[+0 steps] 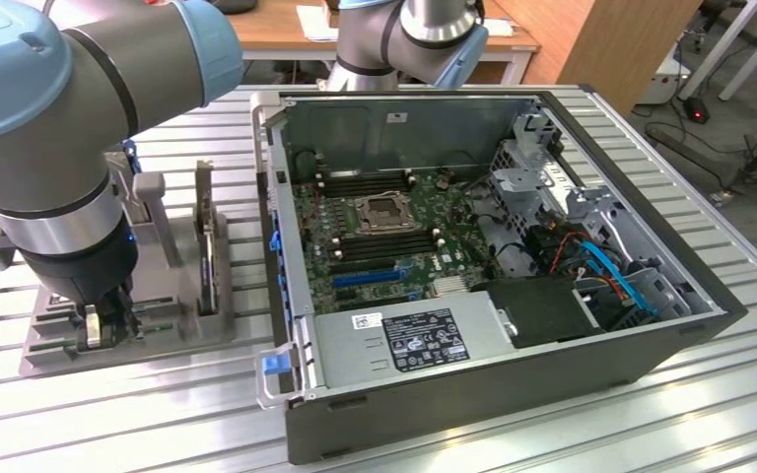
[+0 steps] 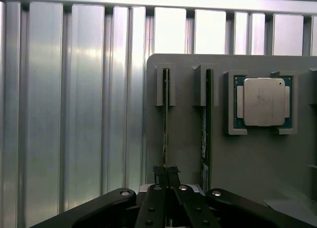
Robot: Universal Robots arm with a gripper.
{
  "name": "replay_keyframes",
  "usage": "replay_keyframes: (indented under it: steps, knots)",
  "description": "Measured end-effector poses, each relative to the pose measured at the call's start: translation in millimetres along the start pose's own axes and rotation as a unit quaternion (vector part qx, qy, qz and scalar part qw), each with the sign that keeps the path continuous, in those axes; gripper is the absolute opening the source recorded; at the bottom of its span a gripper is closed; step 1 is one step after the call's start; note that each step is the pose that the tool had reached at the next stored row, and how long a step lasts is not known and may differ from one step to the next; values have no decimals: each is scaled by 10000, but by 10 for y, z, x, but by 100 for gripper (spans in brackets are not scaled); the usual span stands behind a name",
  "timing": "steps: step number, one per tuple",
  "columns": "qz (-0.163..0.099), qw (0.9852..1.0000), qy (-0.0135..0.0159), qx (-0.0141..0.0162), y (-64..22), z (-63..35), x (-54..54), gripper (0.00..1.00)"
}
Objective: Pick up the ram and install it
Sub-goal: 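Pick up the ram and move it above insertion slot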
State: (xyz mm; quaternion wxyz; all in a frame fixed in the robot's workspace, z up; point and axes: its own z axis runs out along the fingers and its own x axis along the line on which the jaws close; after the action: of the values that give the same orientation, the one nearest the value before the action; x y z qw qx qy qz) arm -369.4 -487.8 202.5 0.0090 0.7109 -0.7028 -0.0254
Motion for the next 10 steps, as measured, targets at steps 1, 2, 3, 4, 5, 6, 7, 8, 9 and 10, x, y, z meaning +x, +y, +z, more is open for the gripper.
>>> replay_keyframes:
  steps: [1,2,3,4,5,6,7,8,9,10]
  knots:
    - [0,10000,0,0,0,-1,0,10]
    - [0,10000,-1,1,0,-2,0,10]
    - [0,10000,0,0,1,-6,0,10]
    - [0,10000,0,-1,1,-14,0,10]
    - [0,10000,0,-1,2,-23,0,10]
    - [0,10000,0,-1,2,-35,-1,10]
    - [0,10000,0,-1,2,-47,-1,10]
    - [0,10000,0,-1,3,-59,-1,10]
    - [0,10000,0,0,3,-71,-2,10]
    - [0,10000,0,0,4,-83,-2,10]
